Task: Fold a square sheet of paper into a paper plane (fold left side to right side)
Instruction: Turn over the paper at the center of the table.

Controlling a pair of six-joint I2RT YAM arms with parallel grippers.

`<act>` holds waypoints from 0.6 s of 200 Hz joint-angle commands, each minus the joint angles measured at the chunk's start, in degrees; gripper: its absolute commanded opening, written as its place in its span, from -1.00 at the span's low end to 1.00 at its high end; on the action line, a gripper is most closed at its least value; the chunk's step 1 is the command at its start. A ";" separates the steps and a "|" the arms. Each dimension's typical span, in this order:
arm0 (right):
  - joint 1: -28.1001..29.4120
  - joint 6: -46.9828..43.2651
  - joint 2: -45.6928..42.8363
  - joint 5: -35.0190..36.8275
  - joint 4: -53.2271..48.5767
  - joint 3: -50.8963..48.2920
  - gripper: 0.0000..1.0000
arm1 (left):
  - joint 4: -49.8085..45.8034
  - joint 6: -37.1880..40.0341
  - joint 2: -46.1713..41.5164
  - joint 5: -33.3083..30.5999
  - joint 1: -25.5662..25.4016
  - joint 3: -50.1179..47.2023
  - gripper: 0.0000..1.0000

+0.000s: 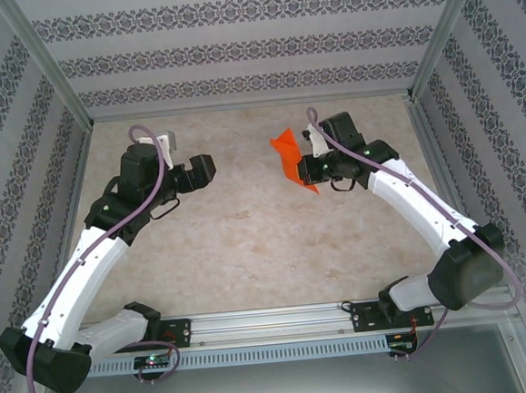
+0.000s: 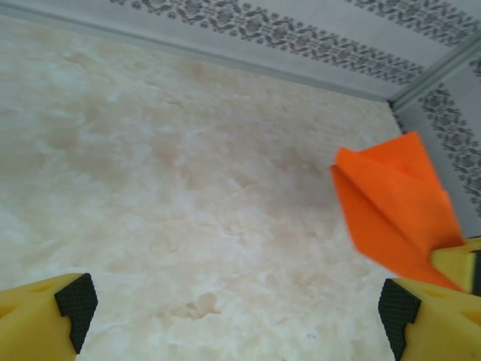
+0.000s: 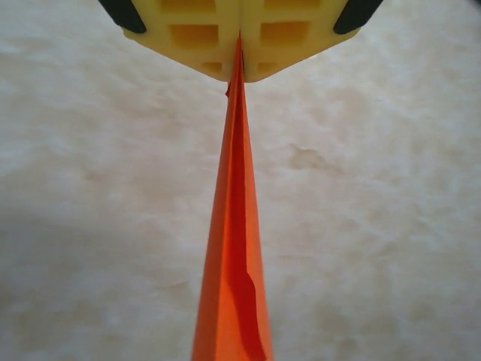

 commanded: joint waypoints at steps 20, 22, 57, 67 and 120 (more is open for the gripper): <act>5.73 -9.35 4.40 29.81 -15.40 8.26 -0.97 | -2.45 1.22 -1.43 -4.27 0.66 0.75 0.99; 6.07 -9.54 4.63 30.77 -15.70 8.53 -0.97 | -2.46 1.22 -1.42 -4.20 0.67 0.70 0.99; 11.60 -12.37 12.19 43.82 -20.67 13.00 -0.97 | -2.03 0.63 -0.92 -3.46 0.71 0.36 1.00; 13.03 -12.87 15.26 47.61 -22.22 14.50 -0.97 | -1.80 0.60 -0.62 -3.13 0.72 0.38 0.99; 16.72 -13.51 28.47 56.49 -25.32 19.90 -0.99 | -0.88 0.26 0.98 -1.03 0.70 0.22 1.00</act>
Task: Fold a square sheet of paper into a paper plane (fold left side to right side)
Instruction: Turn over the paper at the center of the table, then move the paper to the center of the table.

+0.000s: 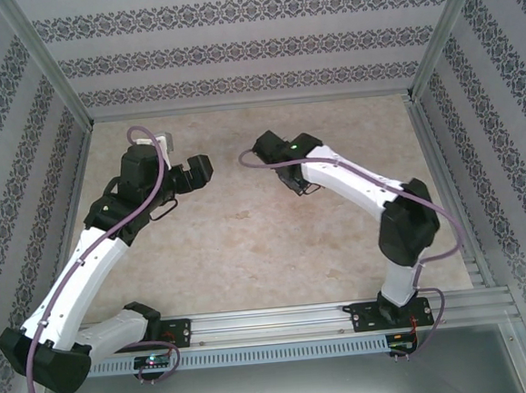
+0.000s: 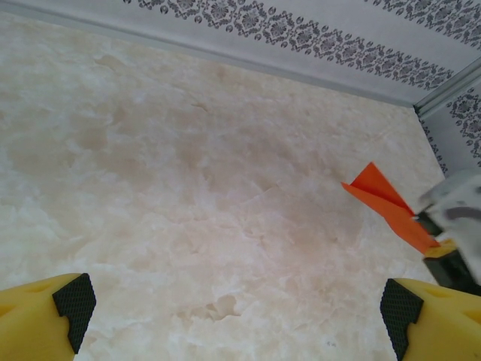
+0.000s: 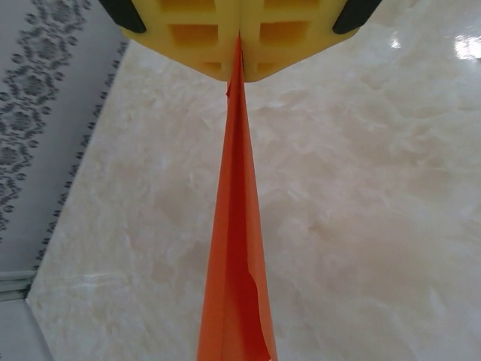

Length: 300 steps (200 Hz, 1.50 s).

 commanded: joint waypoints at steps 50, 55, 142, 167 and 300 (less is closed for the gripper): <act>3.06 -0.68 14.16 11.51 -2.57 4.94 -0.99 | 0.25 -0.10 1.22 1.76 0.71 -0.06 1.00; 3.15 -0.45 15.08 11.24 -2.48 5.12 -0.99 | 0.22 -0.16 1.28 1.76 0.68 0.01 1.00; 5.52 0.98 18.58 -3.03 -3.87 7.22 -0.18 | 0.05 -0.55 0.95 1.81 0.69 -1.16 1.00; 5.61 1.72 15.47 -10.17 -3.60 6.81 0.14 | 0.13 -0.66 0.99 2.40 0.72 -1.38 1.00; -14.16 11.45 -17.85 -47.29 18.64 -19.09 0.89 | 13.13 -7.13 12.46 21.30 -0.62 -8.17 0.94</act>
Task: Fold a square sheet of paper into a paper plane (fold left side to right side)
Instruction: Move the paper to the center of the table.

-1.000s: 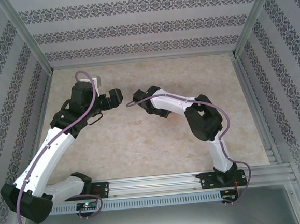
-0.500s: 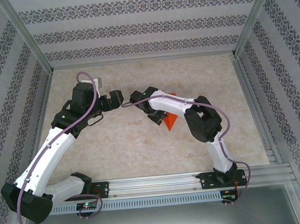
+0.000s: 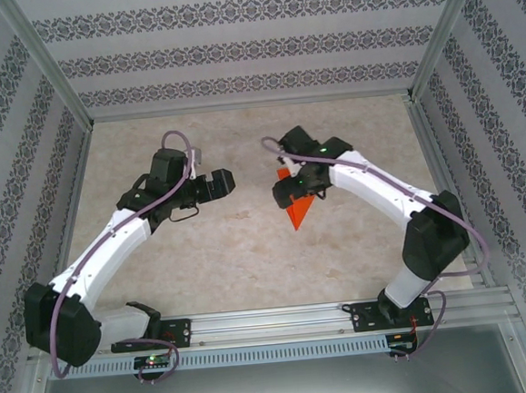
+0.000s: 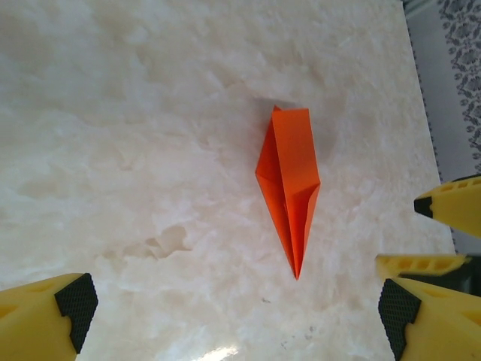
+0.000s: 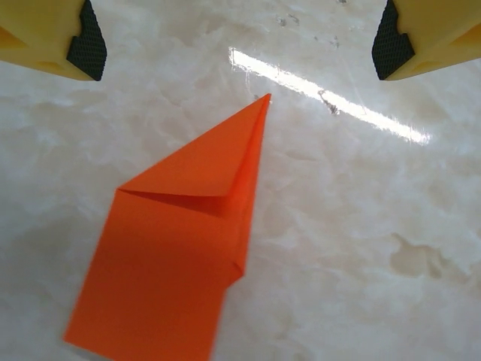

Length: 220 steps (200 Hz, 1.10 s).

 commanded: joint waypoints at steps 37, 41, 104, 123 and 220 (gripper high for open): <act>-14.35 7.27 -11.38 -17.20 14.62 -12.73 0.95 | 8.15 -4.23 6.55 6.37 -3.30 -0.77 0.88; -15.24 7.70 -12.10 -18.18 15.64 -13.65 0.95 | 8.40 -4.48 7.13 6.47 -3.60 -0.70 0.87; -26.27 13.41 -19.51 -27.88 28.79 -26.57 0.95 | 14.07 -9.32 16.68 8.50 -8.55 0.27 0.83; -27.50 13.56 -19.48 -28.94 29.65 -27.74 0.95 | 17.09 -11.19 20.50 9.76 -10.17 1.17 0.79; -27.95 13.07 -20.61 -30.23 29.66 -29.73 0.95 | 23.79 -14.12 44.08 12.82 -12.06 18.04 0.62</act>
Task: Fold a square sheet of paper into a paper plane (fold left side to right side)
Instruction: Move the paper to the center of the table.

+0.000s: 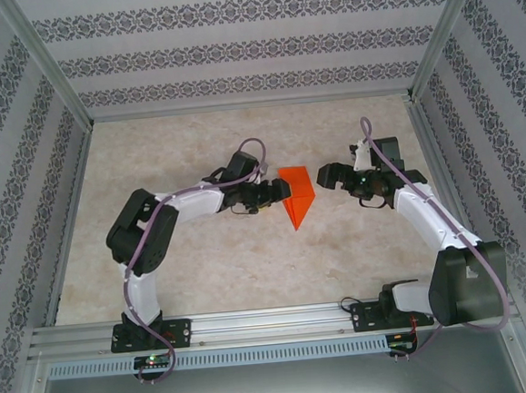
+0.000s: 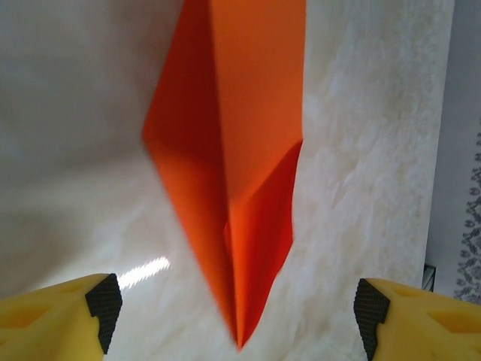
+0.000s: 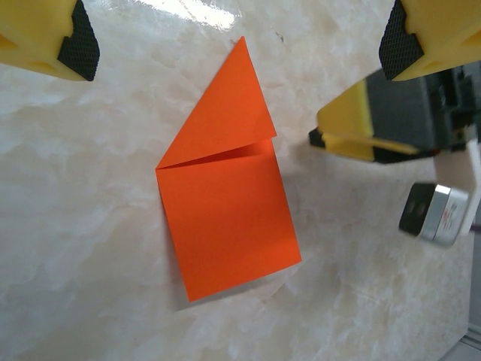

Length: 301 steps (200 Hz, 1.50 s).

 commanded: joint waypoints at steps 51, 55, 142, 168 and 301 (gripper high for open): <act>-0.39 0.18 -3.02 -2.19 0.17 -1.72 0.95 | 4.58 -1.76 9.77 1.89 0.84 8.74 0.34; -0.38 0.16 -3.10 -2.17 0.13 -1.75 0.95 | 4.93 -1.87 10.10 2.22 0.92 8.99 0.31; -0.36 0.09 -4.38 -2.72 -0.53 -2.91 0.95 | 6.69 -1.58 12.53 4.42 1.89 11.70 -0.28; -0.39 -0.07 -4.14 -3.02 -0.30 -3.33 0.95 | 6.60 -0.88 12.22 4.52 2.31 11.83 -0.42; 0.01 -1.91 6.06 -14.30 1.02 0.70 0.95 | 7.74 5.82 0.84 7.27 6.13 0.80 -1.00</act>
